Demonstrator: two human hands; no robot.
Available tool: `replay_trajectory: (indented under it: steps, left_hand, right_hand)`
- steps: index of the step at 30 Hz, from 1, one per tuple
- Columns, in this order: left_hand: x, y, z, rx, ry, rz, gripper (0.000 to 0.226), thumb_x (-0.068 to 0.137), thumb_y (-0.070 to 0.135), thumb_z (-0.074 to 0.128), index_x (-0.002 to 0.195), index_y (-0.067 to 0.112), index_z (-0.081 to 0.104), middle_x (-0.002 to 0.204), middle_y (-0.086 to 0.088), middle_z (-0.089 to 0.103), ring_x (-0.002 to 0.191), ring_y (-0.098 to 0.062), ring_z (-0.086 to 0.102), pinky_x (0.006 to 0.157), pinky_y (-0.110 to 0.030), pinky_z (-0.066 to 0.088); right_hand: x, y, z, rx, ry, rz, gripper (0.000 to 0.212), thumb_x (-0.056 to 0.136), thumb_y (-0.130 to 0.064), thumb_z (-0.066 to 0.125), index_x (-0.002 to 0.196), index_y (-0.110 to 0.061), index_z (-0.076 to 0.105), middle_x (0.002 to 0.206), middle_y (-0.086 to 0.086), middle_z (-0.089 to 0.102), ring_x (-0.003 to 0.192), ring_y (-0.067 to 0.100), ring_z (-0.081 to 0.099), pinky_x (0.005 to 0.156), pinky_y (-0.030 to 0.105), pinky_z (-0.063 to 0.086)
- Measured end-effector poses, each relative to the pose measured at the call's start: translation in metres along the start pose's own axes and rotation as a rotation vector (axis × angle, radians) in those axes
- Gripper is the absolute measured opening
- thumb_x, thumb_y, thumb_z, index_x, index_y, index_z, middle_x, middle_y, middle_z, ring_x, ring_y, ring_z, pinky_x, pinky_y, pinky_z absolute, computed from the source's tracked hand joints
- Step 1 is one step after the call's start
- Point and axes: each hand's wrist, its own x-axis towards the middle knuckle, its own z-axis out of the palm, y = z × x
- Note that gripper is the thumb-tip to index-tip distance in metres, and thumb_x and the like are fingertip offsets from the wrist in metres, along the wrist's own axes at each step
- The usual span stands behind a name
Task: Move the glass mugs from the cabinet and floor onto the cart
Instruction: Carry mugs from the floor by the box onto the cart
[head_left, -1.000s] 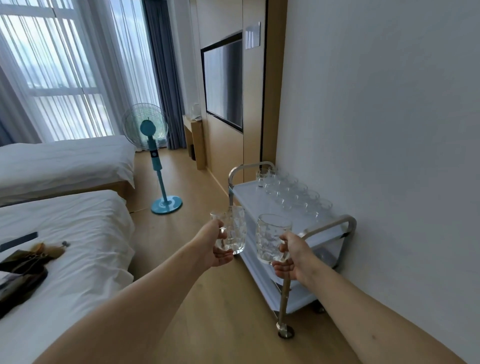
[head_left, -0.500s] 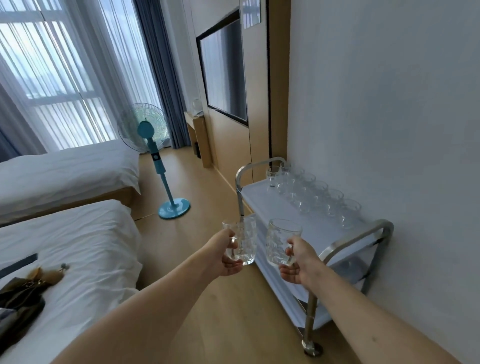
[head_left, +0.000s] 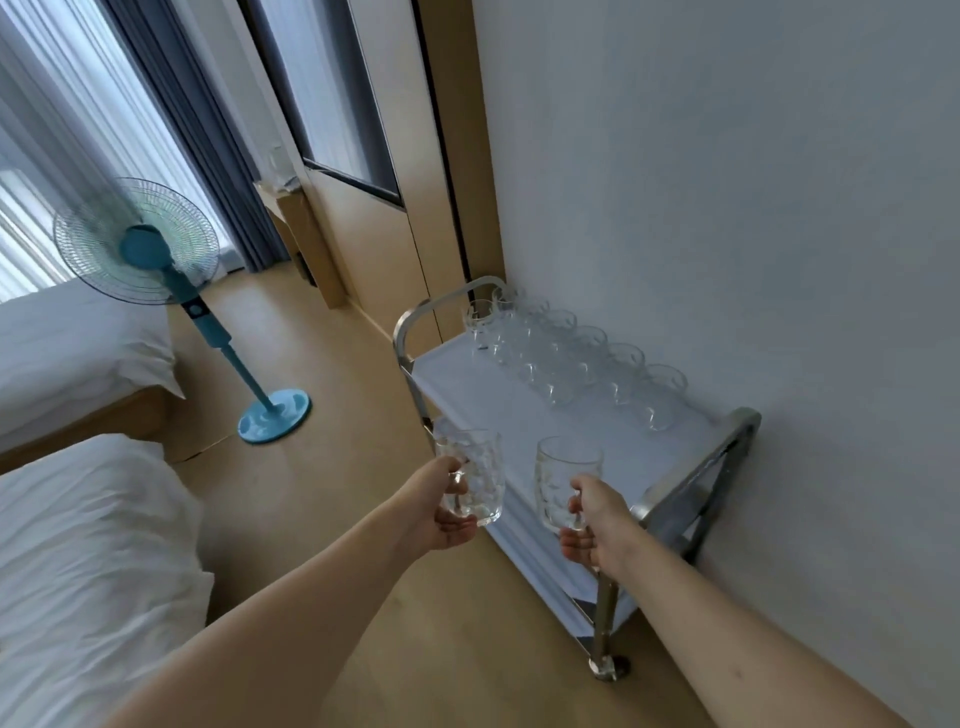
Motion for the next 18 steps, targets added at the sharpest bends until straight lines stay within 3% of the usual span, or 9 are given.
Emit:
replay_trajectory:
  steps: [6,11,15,18]
  left_hand:
    - [0.058,0.019,0.011,0.058,-0.066,-0.055,0.030,0.094,0.034,0.055,0.097,0.004,0.057,0.087,-0.021,0.060,0.081,-0.033,0.058,0.072,-0.039,0.056]
    - [0.112,0.050,0.014,0.120,-0.163,-0.080,0.029,0.092,0.033,0.059,0.090,0.005,0.057,0.090,-0.020,0.058,0.072,-0.030,0.056,0.074,-0.039,0.056]
    - [0.150,0.077,0.013,0.202,-0.257,-0.103,0.028,0.084,0.034,0.064,0.079,0.008,0.057,0.097,-0.022,0.062,0.065,-0.027,0.057,0.055,-0.033,0.054]
    - [0.174,0.095,0.018,0.257,-0.309,-0.092,0.030,0.088,0.034,0.061,0.078,0.006,0.057,0.087,-0.019,0.056,0.061,-0.027,0.054,0.066,-0.036,0.058]
  right_hand:
    - [0.033,-0.007,0.006,0.073,0.069,0.056,0.028,0.096,-0.037,0.048,0.088,-0.009,0.051,0.084,0.016,0.052,0.064,0.025,0.052,0.055,0.032,0.052]
    - [0.060,-0.009,0.020,0.151,0.166,0.079,0.025,0.094,-0.034,0.052,0.087,-0.010,0.052,0.080,0.013,0.049,0.063,0.024,0.050,0.057,0.031,0.050]
    - [0.073,-0.008,0.038,0.225,0.262,0.113,0.028,0.092,-0.038,0.054,0.090,-0.011,0.055,0.085,0.013,0.051,0.067,0.025,0.052,0.058,0.031,0.052]
    - [0.079,-0.011,0.051,0.270,0.334,0.123,0.030,0.092,-0.041,0.054,0.090,-0.012,0.056,0.086,0.013,0.054,0.068,0.026,0.054,0.060,0.032,0.053]
